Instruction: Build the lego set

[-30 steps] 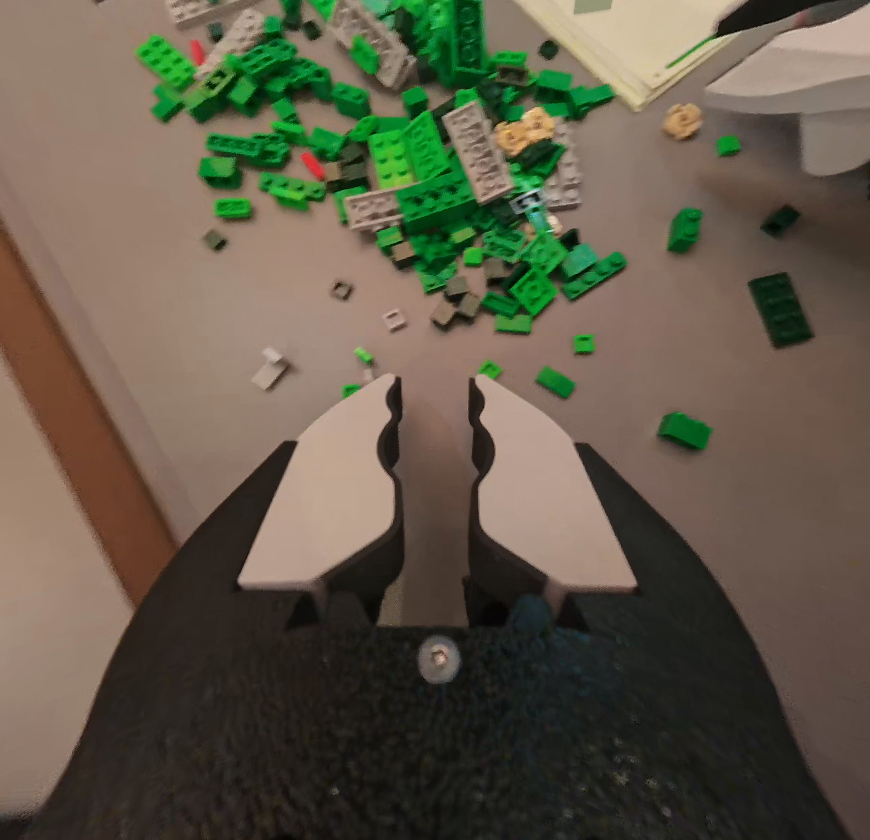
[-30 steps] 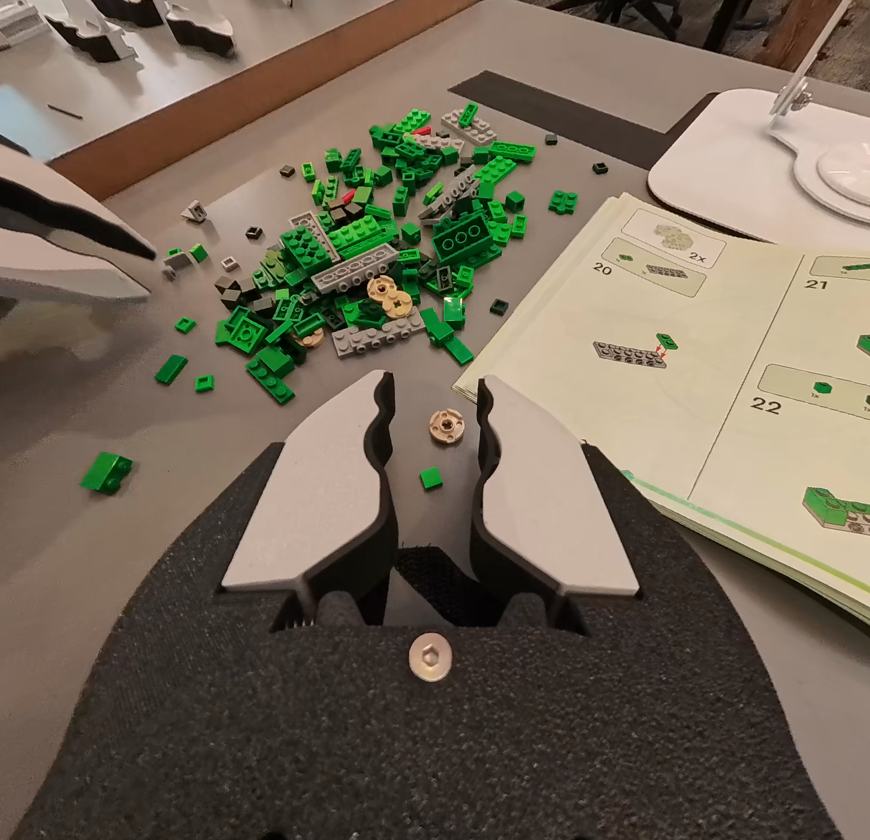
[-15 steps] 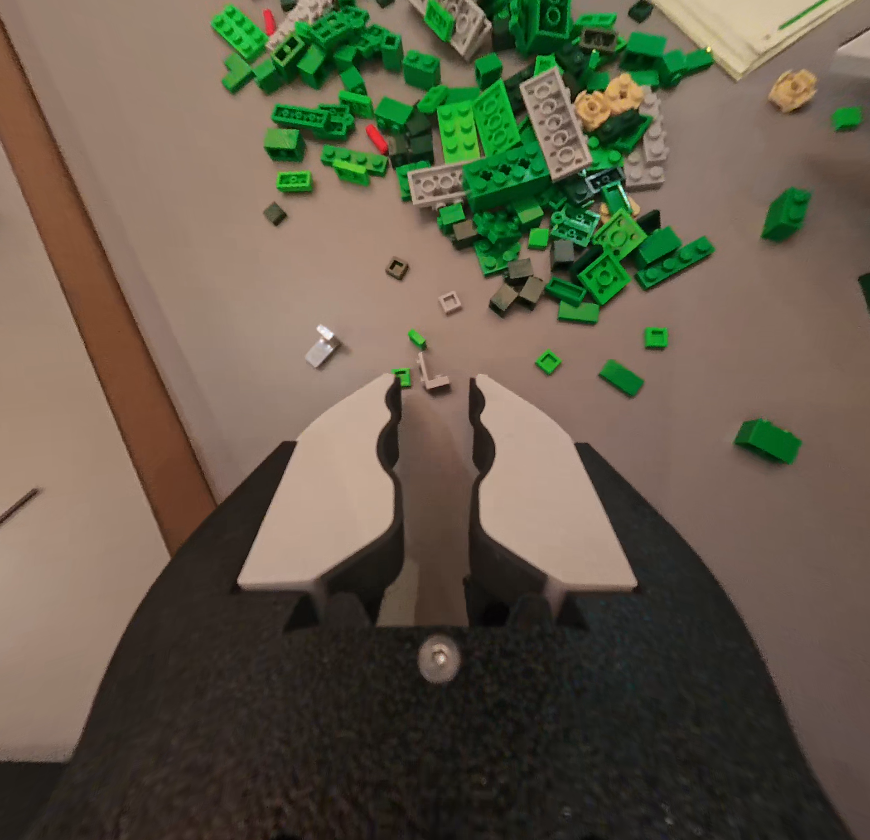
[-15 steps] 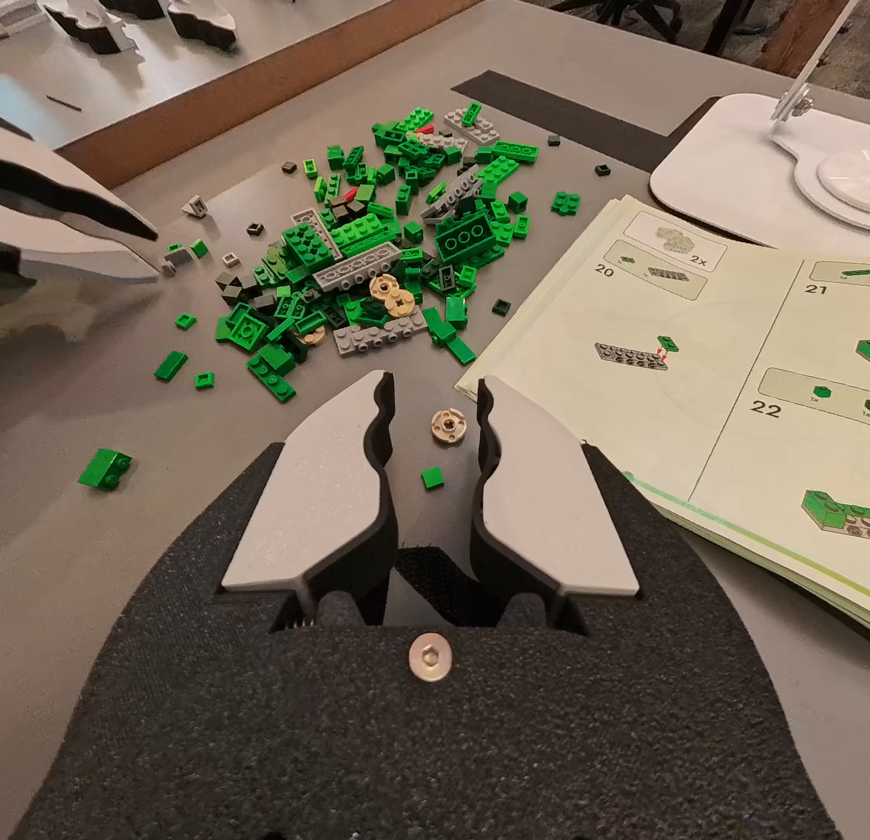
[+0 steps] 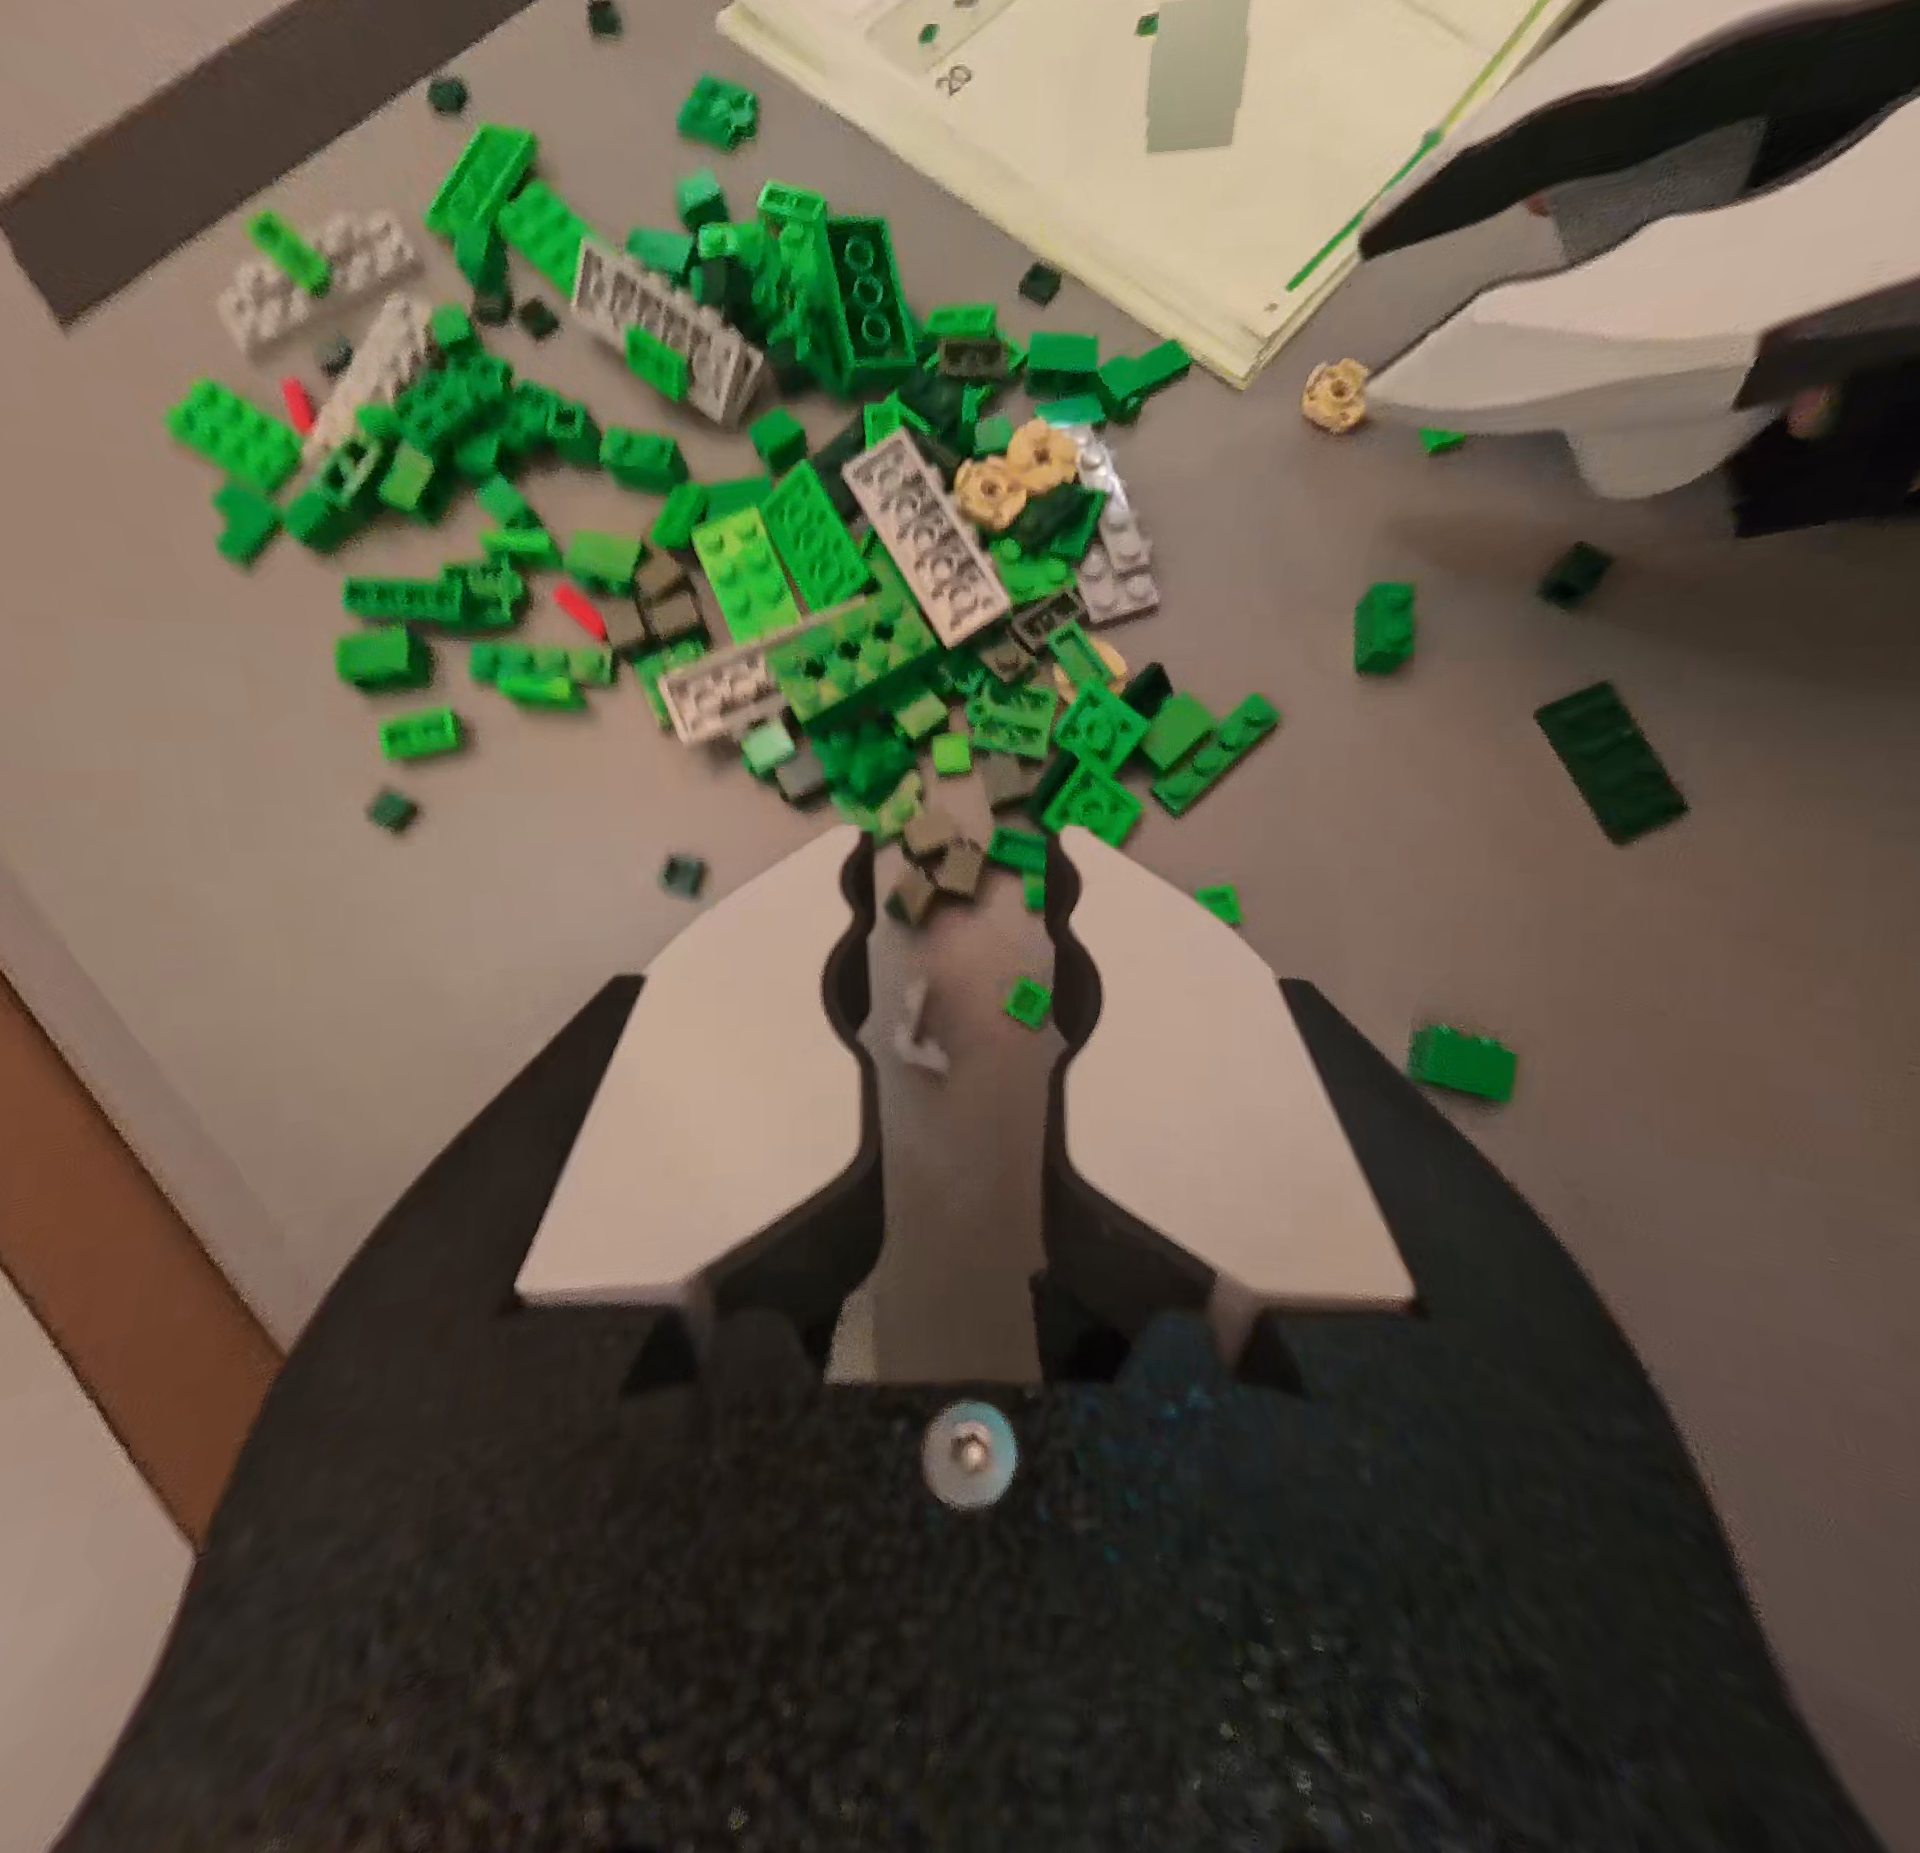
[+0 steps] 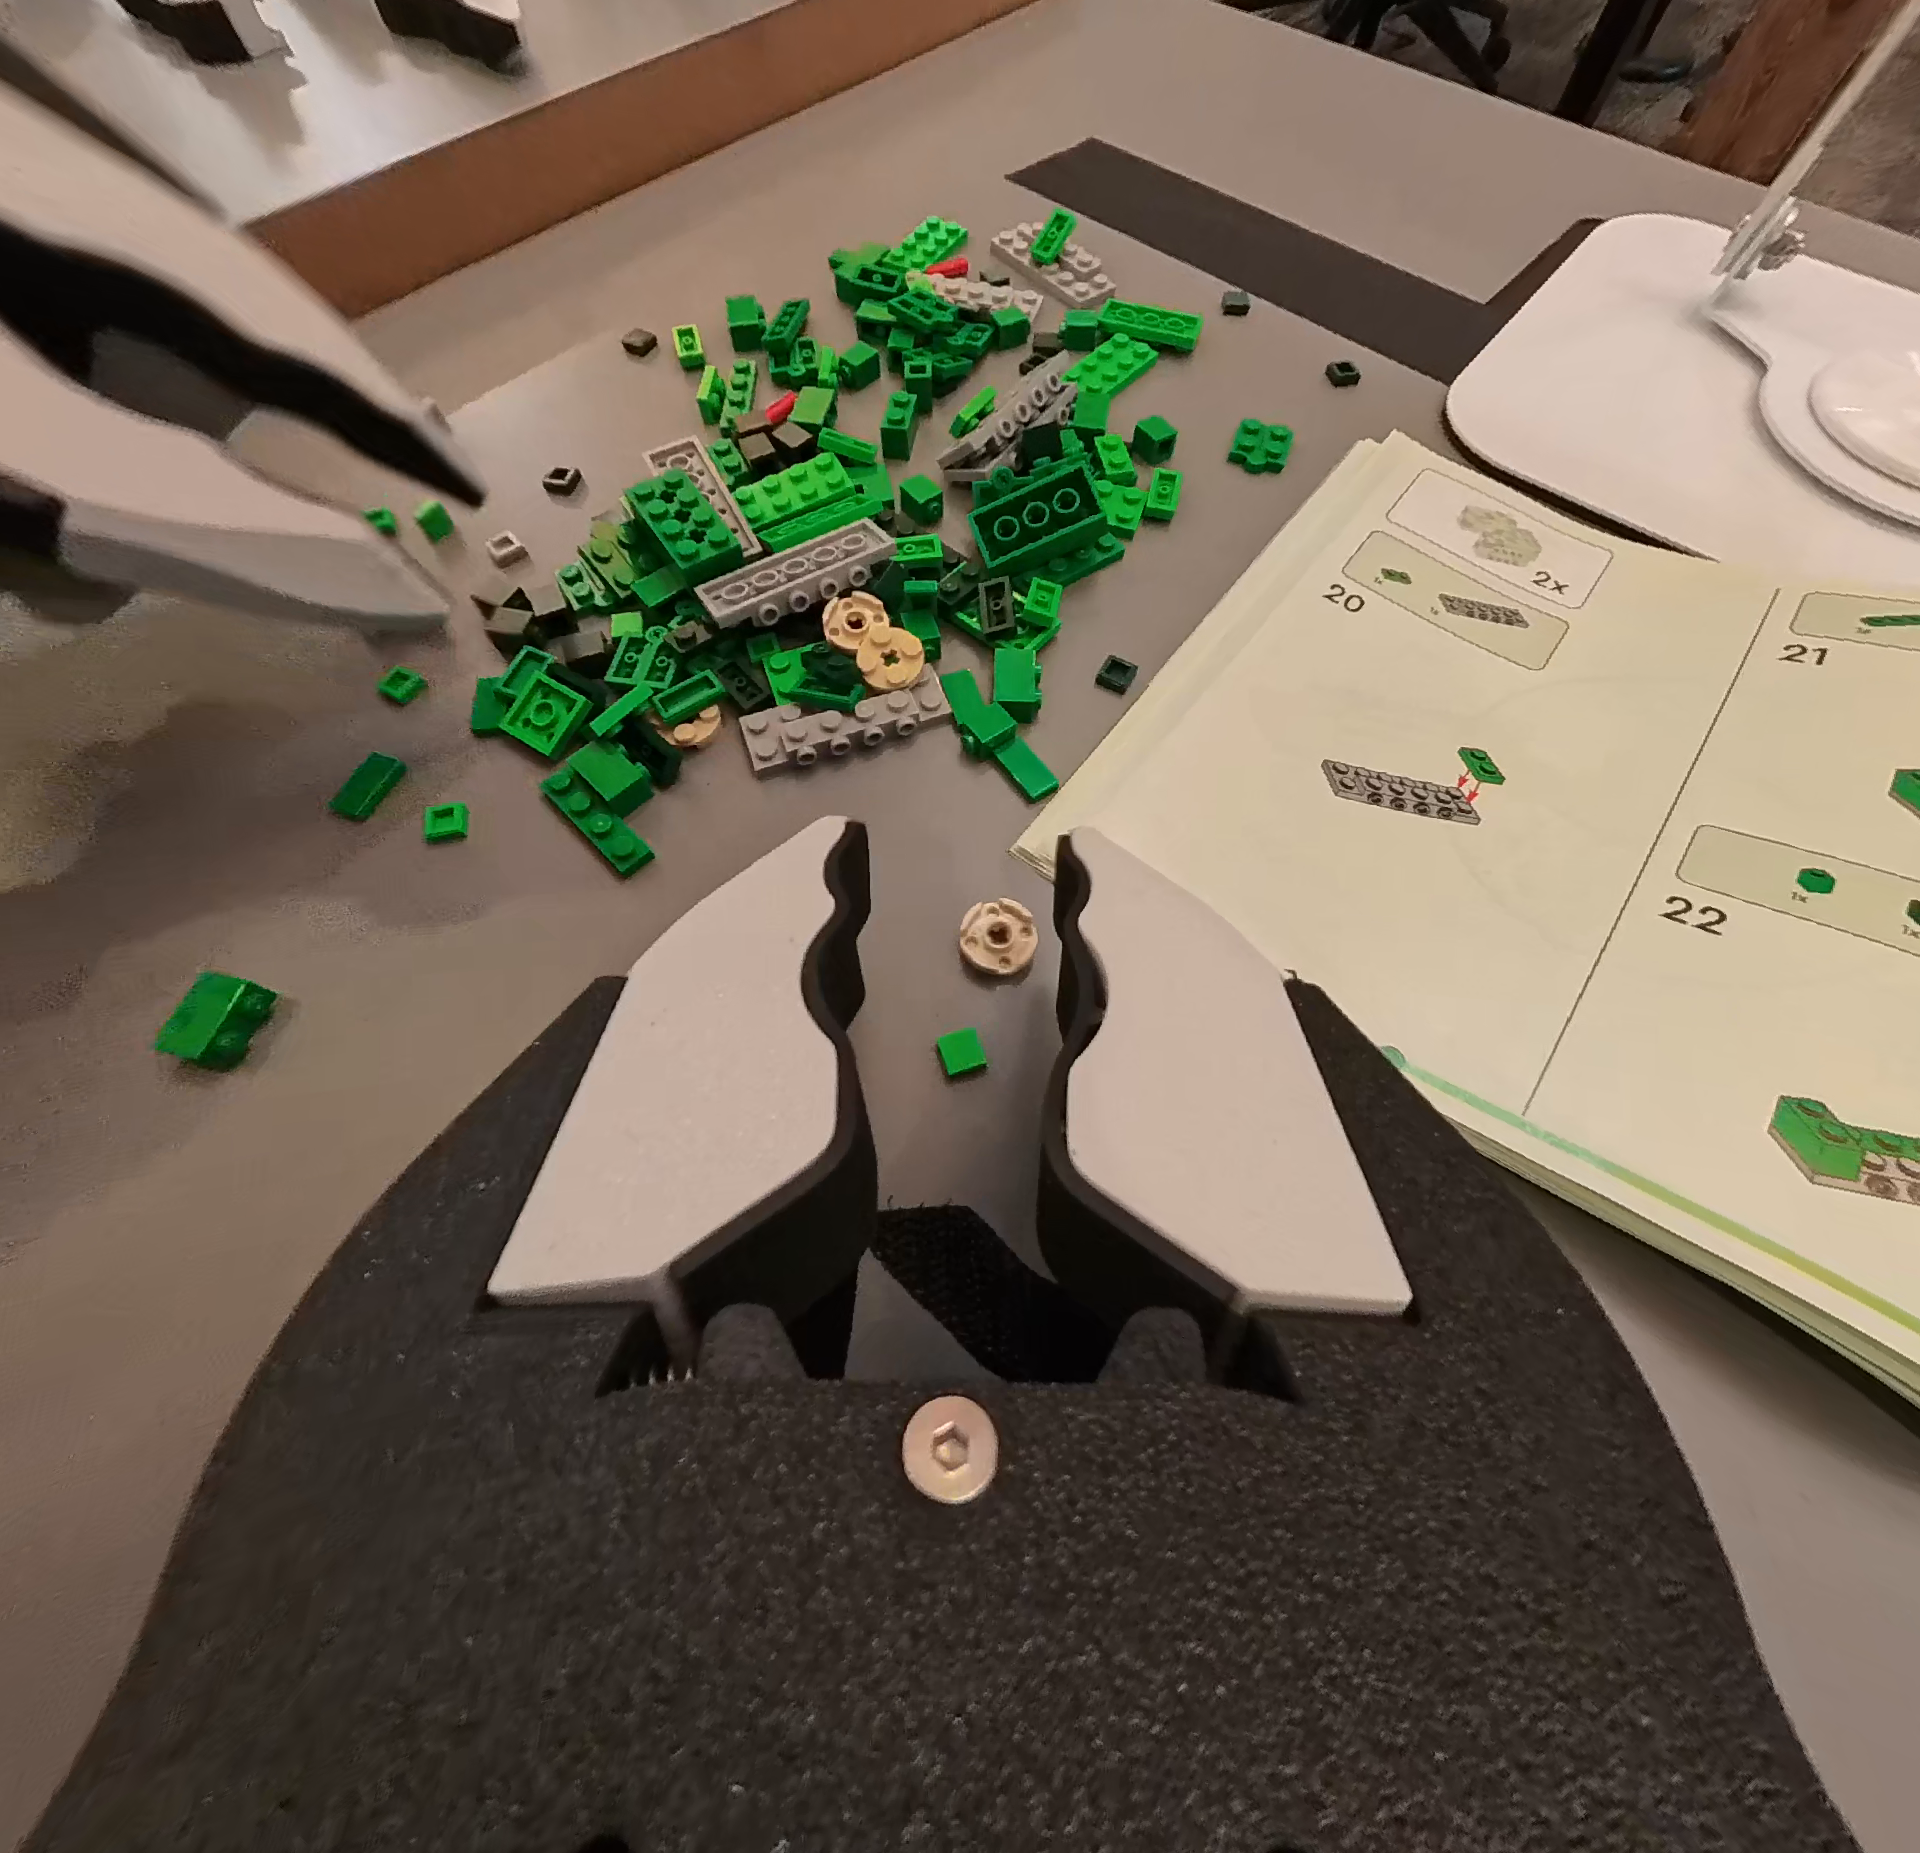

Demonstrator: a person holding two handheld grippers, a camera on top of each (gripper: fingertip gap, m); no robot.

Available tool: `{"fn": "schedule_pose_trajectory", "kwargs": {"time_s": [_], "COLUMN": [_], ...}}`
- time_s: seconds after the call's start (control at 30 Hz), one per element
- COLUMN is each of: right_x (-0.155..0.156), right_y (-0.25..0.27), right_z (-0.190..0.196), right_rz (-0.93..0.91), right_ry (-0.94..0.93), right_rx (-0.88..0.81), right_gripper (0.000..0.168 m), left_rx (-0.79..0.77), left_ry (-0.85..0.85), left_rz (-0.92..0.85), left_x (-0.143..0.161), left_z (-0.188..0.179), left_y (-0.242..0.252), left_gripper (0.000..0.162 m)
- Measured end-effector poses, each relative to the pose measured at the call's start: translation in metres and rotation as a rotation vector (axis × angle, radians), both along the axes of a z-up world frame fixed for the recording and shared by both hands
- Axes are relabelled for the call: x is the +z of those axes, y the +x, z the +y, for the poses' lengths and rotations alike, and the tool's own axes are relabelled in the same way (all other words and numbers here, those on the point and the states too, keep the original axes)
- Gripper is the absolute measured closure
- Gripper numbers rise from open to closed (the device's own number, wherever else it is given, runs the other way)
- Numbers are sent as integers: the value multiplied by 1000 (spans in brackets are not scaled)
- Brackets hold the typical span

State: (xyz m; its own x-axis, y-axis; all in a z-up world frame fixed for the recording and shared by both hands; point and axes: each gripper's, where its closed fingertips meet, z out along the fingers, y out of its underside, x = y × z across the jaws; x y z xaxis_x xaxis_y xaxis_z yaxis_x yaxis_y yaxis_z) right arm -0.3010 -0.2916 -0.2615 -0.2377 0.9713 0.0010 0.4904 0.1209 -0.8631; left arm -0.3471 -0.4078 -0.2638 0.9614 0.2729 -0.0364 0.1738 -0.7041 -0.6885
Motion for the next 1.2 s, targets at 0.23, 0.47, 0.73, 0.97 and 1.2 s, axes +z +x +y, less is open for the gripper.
{"fn": "schedule_pose_trajectory", "kwargs": {"time_s": [0.23,0.47,0.73,0.97,1.2], "right_x": [-1,-1,-1,-2,-2], "right_y": [0,0,0,0,0], "right_z": [-2,0,-1,-2,-3], "right_rz": [-1,-12,-14,-25,-18], "right_ry": [24,-37,-41,-43,-20], "right_rx": [13,10,18,21,25], "right_gripper": [134,134,134,133,133], "left_rx": [-247,-369,-102,268,284], "left_ry": [-166,-406,-318,-377,-287], "left_rz": [103,42,83,-15,-185], "left_x": [-1,-18,13,-7,-24], "left_z": [41,31,-1,-74,-70], "left_y": [-26,-29,-25,13,46], "left_gripper": [133,138,144,144,144]}}
